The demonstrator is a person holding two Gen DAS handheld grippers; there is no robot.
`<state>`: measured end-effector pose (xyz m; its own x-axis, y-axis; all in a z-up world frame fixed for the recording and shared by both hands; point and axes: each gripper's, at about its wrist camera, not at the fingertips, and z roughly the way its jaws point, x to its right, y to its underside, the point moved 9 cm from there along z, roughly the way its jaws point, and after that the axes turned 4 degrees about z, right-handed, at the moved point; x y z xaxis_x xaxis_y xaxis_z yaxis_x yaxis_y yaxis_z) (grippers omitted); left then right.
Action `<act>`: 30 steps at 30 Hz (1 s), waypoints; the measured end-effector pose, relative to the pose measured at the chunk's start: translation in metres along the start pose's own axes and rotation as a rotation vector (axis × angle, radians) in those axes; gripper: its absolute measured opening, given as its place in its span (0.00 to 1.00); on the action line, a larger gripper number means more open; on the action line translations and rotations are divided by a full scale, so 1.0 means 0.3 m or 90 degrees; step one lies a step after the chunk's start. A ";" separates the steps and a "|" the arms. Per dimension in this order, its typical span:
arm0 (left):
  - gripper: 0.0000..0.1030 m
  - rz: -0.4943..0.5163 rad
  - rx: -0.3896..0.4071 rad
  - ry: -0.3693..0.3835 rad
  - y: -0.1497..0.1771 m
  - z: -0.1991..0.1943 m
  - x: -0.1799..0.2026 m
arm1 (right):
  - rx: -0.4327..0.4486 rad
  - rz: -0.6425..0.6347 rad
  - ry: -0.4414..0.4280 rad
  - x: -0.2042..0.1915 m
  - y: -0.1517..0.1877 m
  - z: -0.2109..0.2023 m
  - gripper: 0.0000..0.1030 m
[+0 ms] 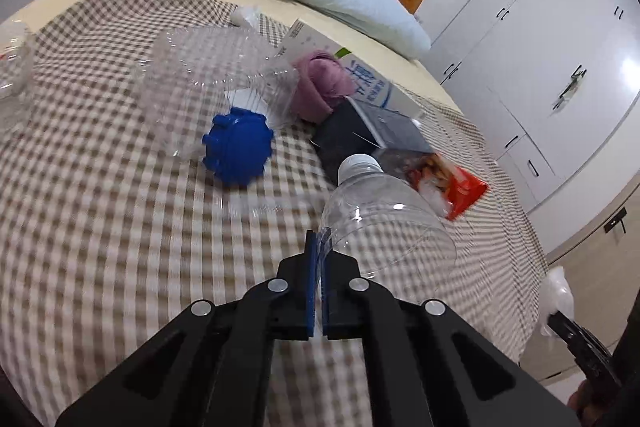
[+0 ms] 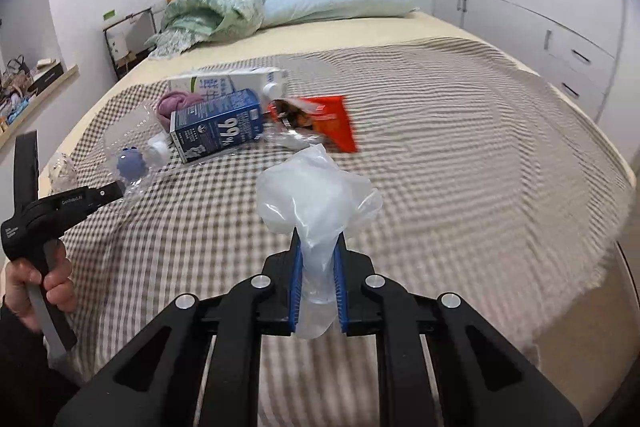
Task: Collect trash
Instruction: 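Carry bottle and plastic film to the wastebasket and open both tools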
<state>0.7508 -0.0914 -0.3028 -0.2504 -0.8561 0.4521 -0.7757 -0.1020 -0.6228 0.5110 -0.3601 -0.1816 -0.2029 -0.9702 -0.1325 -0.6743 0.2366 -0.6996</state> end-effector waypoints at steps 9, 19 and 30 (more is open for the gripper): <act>0.00 0.041 0.037 0.022 0.308 -0.417 0.218 | 0.023 0.027 0.054 0.391 0.197 -0.314 0.13; 0.00 0.238 -0.005 0.096 0.520 -0.530 0.741 | -0.026 0.166 0.115 0.886 0.530 -0.454 0.13; 0.00 0.433 -0.315 0.144 1.104 -0.040 1.265 | -0.094 0.243 0.152 1.180 0.911 -0.467 0.13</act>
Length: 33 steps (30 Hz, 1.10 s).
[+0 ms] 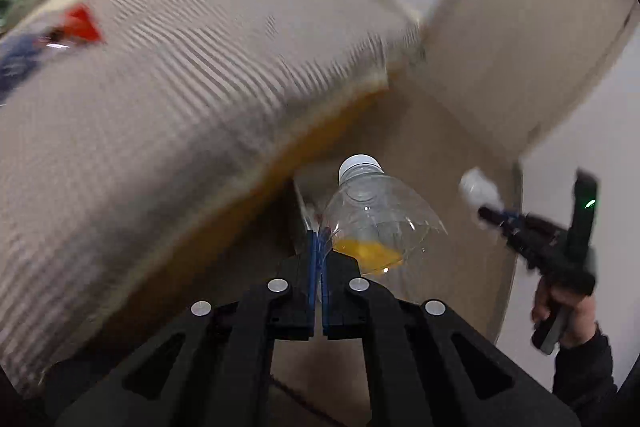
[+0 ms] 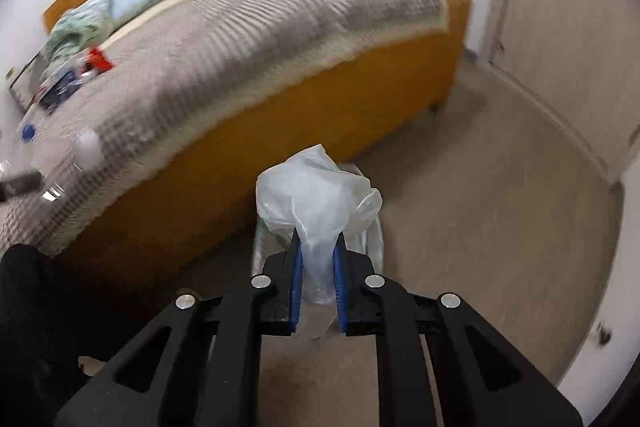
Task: Collect trash
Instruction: 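Carry bottle and plastic film to the wastebasket and open both tools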
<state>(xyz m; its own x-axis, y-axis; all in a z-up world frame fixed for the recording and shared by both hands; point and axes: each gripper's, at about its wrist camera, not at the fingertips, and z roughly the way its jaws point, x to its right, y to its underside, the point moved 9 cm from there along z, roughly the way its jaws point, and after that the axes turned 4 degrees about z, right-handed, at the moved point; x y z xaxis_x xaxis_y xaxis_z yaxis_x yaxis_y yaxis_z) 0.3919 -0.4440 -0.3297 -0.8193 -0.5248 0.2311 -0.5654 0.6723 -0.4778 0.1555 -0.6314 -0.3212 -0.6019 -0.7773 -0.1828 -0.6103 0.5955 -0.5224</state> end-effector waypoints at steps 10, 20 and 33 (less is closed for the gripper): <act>0.00 0.082 -0.237 0.004 0.030 0.604 0.129 | -0.070 0.101 0.007 0.228 0.212 0.164 0.13; 0.04 0.075 -0.424 -0.032 0.291 1.014 0.165 | -0.111 0.095 -0.006 0.188 0.222 0.316 0.13; 0.53 0.018 -0.219 0.024 0.103 0.635 0.050 | -0.165 0.055 -0.004 0.091 0.054 0.606 0.33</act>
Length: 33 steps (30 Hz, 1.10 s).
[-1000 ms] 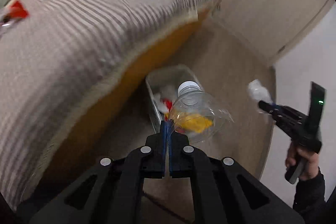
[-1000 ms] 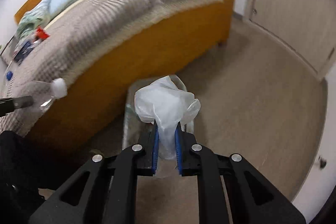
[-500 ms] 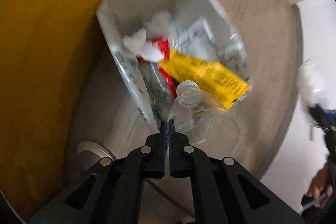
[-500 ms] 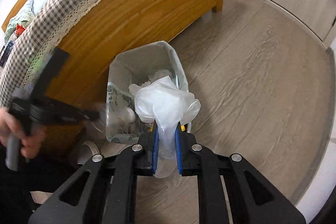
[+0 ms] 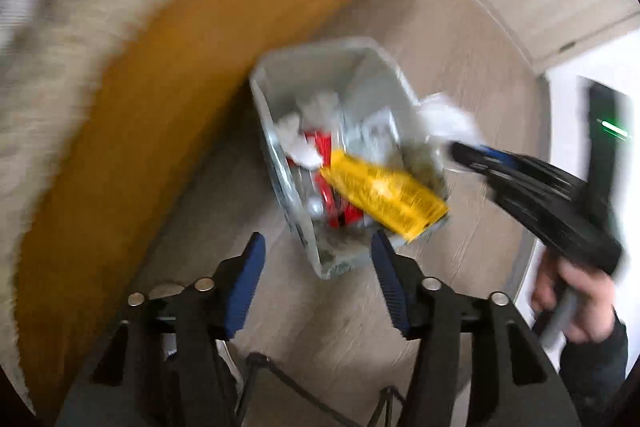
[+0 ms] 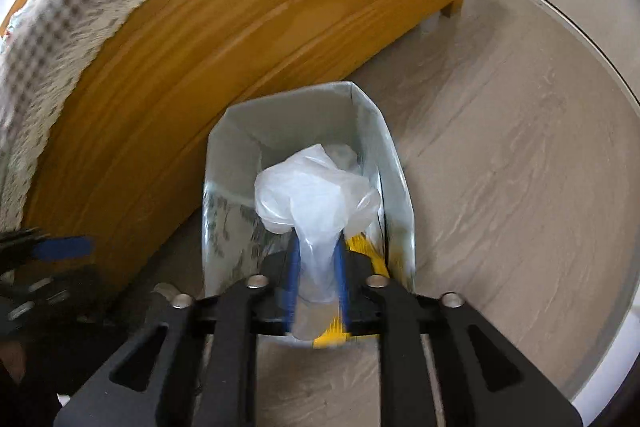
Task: Collect trash
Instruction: 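Carry bottle and plastic film to the wastebasket and open both tools, then move both open tools back over the bed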
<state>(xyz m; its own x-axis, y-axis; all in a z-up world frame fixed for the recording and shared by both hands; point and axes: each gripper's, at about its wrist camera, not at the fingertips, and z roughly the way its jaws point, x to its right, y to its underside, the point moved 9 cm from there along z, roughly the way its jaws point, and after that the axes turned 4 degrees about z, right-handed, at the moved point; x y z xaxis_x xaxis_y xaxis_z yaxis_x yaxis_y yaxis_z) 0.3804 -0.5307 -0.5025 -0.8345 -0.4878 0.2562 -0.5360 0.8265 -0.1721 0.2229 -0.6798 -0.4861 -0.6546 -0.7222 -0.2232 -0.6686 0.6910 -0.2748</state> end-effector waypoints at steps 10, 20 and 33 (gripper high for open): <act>0.54 -0.022 0.009 -0.014 0.072 -0.096 -0.049 | 0.010 0.042 0.069 0.030 -0.066 0.020 0.75; 0.59 0.004 0.105 -0.020 0.104 -0.290 -0.022 | 0.012 0.025 0.091 0.001 0.046 -0.155 0.75; 0.82 -0.074 0.486 -0.090 0.290 -1.192 -0.244 | 0.196 -0.144 0.025 -0.536 -0.015 -0.711 0.75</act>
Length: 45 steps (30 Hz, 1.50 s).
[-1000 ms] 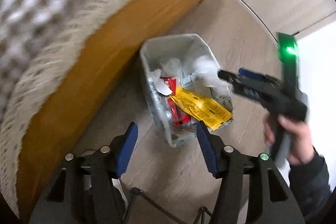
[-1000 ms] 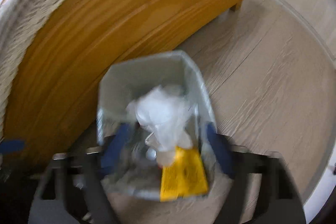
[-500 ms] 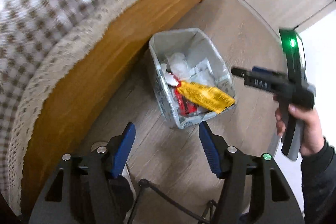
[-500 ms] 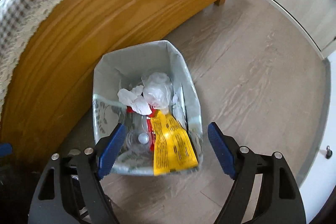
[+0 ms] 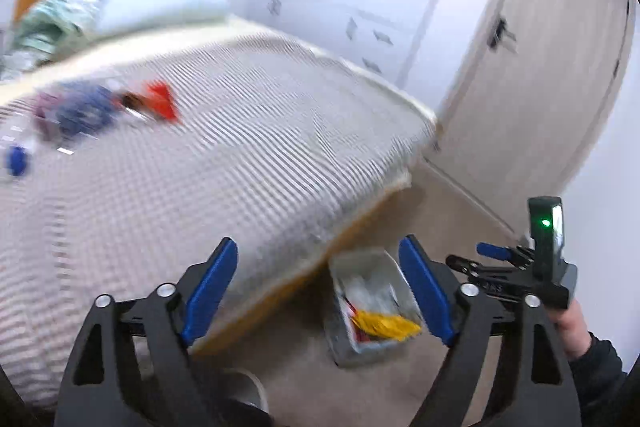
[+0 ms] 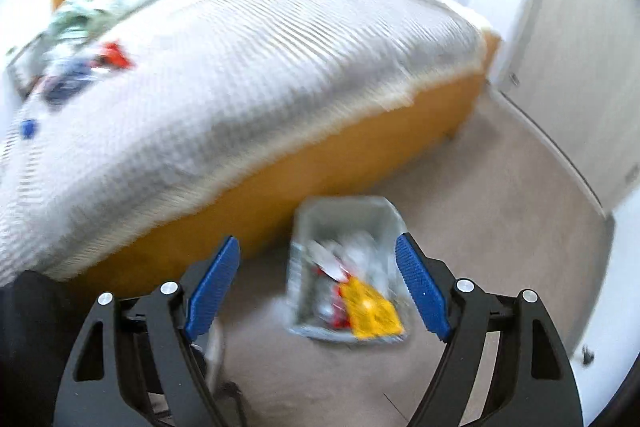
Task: Collect trash
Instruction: 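Move both open tools back over the bed, then grasp the blue spiky ball with the left tool while the right tool grasps a clear plastic cup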
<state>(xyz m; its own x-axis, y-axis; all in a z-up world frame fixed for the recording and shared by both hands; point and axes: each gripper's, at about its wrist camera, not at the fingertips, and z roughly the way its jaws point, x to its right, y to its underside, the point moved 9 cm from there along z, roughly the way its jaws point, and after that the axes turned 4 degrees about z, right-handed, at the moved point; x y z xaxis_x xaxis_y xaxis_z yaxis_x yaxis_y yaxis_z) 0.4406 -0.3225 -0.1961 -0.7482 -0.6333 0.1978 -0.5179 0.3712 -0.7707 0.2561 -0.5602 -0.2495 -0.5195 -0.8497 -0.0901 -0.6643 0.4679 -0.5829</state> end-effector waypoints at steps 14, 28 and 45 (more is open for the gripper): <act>0.85 -0.237 0.109 -0.162 0.151 -0.367 -0.730 | 0.014 -0.060 -0.200 -0.777 -0.072 -0.053 0.75; 0.85 -0.439 0.173 -0.163 0.077 -0.275 -1.336 | 0.084 -0.340 -0.118 -1.229 -0.303 0.128 0.65; 0.85 -0.359 0.011 -0.238 0.017 -0.014 -1.586 | 0.020 -0.442 0.009 -1.567 -0.679 0.836 0.24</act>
<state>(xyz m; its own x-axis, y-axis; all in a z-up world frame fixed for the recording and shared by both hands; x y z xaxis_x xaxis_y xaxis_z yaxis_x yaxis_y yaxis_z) 0.7922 -0.0165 -0.2917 -0.1695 -0.9205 0.3521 -0.7784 -0.0941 -0.6207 0.7706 -0.3170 -0.2909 0.0130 -0.9467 0.3219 -0.8292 -0.1901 -0.5256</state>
